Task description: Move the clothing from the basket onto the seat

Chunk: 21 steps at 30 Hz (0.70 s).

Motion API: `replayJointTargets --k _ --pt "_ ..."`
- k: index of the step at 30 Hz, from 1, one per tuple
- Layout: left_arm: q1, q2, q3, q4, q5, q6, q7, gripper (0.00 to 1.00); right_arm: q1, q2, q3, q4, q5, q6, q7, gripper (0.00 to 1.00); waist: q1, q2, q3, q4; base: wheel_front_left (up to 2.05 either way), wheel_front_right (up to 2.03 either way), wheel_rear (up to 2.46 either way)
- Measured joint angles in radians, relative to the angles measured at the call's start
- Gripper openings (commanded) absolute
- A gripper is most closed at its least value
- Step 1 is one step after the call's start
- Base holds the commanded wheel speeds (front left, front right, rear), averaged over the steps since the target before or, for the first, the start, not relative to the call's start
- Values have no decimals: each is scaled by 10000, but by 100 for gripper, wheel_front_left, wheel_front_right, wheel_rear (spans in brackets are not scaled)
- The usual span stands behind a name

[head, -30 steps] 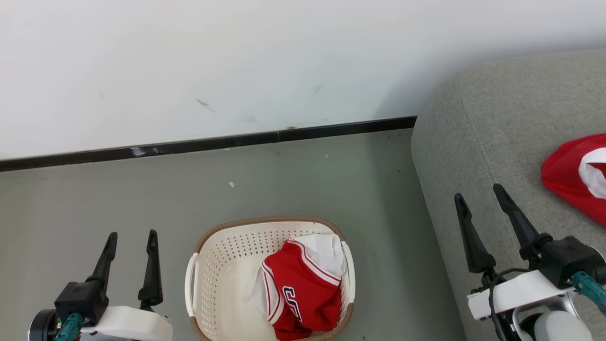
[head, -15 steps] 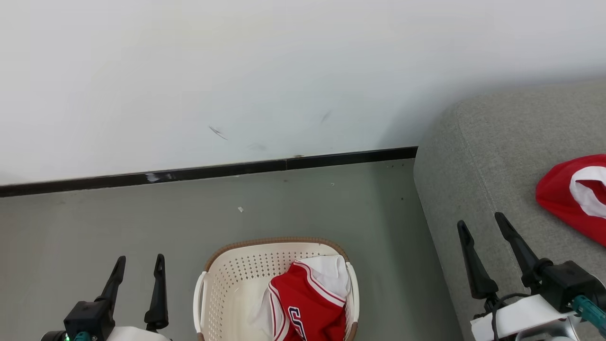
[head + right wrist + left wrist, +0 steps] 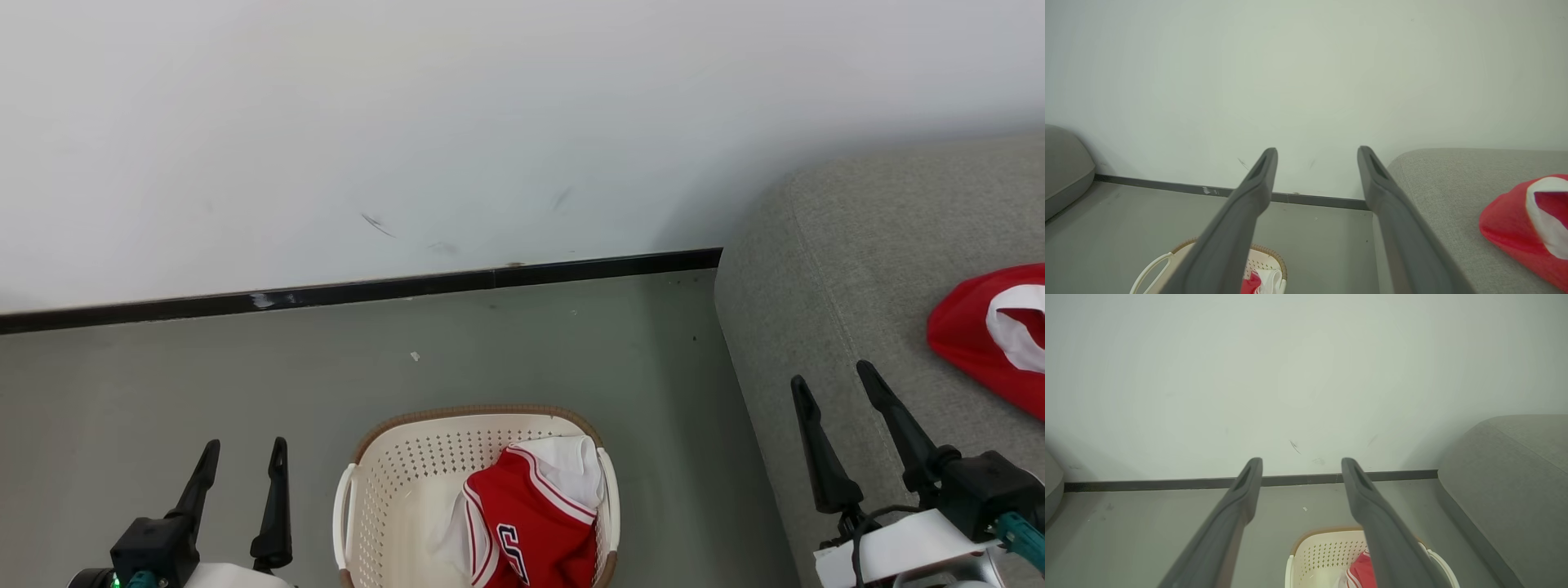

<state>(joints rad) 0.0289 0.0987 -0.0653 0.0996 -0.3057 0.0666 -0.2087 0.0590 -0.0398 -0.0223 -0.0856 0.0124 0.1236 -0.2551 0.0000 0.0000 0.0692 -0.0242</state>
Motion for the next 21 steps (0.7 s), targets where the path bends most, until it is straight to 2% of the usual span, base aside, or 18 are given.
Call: replayJointTargets --k 11,21 --pt "-233 151 -483 61 128 -182 529 100 -100 13 -510 -502 -244 0 0 100 0 0 331 -55 0 0 0" --pt "-740 73 -1152 838 385 -462 1241 100 -476 15 -752 -736 -244 0 0 100 0 0 840 -147 0 0 0"
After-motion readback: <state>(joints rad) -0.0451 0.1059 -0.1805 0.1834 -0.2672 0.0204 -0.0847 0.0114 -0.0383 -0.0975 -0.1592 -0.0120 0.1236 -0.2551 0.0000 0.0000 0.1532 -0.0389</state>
